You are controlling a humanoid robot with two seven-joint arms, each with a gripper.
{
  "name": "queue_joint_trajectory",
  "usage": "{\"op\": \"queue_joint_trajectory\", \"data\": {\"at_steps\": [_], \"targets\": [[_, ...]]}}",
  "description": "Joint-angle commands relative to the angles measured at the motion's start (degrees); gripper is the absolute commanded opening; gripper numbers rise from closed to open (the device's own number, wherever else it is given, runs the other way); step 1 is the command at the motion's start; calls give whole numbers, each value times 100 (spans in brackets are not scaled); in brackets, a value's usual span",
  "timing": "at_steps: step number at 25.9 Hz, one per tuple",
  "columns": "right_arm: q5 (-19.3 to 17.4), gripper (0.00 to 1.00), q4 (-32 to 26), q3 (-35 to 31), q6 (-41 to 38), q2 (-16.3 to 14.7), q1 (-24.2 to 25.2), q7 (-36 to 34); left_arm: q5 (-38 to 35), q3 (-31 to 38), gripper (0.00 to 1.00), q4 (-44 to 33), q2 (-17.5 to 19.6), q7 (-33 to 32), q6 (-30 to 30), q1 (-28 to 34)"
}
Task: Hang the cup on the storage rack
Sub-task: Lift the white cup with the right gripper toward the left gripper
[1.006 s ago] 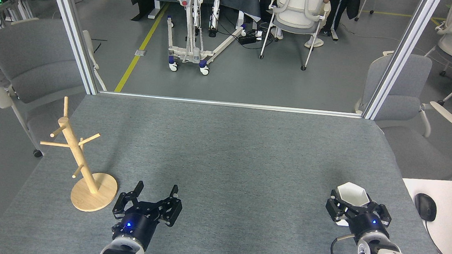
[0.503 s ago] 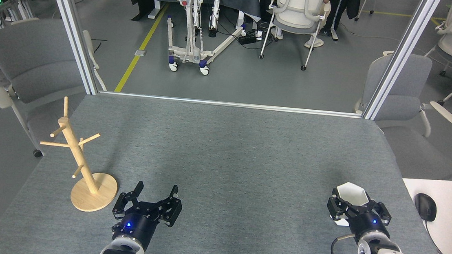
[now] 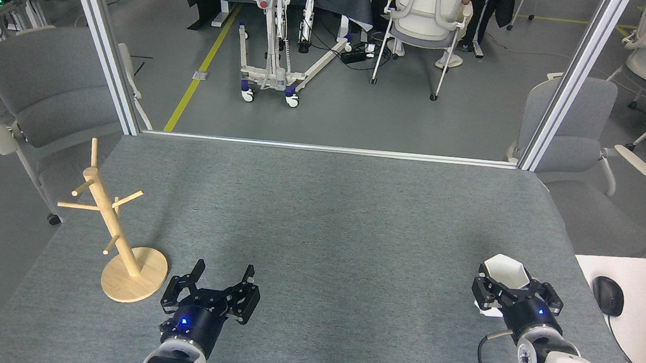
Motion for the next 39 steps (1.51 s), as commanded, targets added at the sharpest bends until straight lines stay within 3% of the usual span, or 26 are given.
{"op": "queue_joint_trajectory", "data": {"at_steps": [1,5,8,12,15,22,25,31,35,39], "targets": [[-43,41,-366,-59,90,-13,-50,253,0,-1,99,1,-6,-1,-1,0],[-130,43,-1649,-155,652,-4,-41,2010,0,7,99,10,3,7,-10,0],[-596,42,-2906,-199,951,22,12,3056,0,7,100,10,3,7,-10,0],[-737,41,-4295,-279,1391,171,214,3479,0,7,99,10,3,7,-19,0],[-737,37,-4901,-68,1804,479,398,3505,0,-10,99,1,3,43,-27,0],[-728,29,-5218,873,2375,558,372,4595,-79,-265,99,-368,46,218,-133,176],[-693,16,-5306,1242,2815,558,258,4630,-202,-968,99,-658,90,420,-142,334],[-482,14,-5499,2384,4054,576,38,4639,-1327,-1803,99,-754,64,447,-124,299],[-333,14,-5499,2578,4107,690,47,4630,-1380,-1961,99,-781,55,315,-353,53],[-218,9,-5403,2719,4116,778,117,4630,-1371,-1961,99,-728,3,-309,-511,-343]]}}
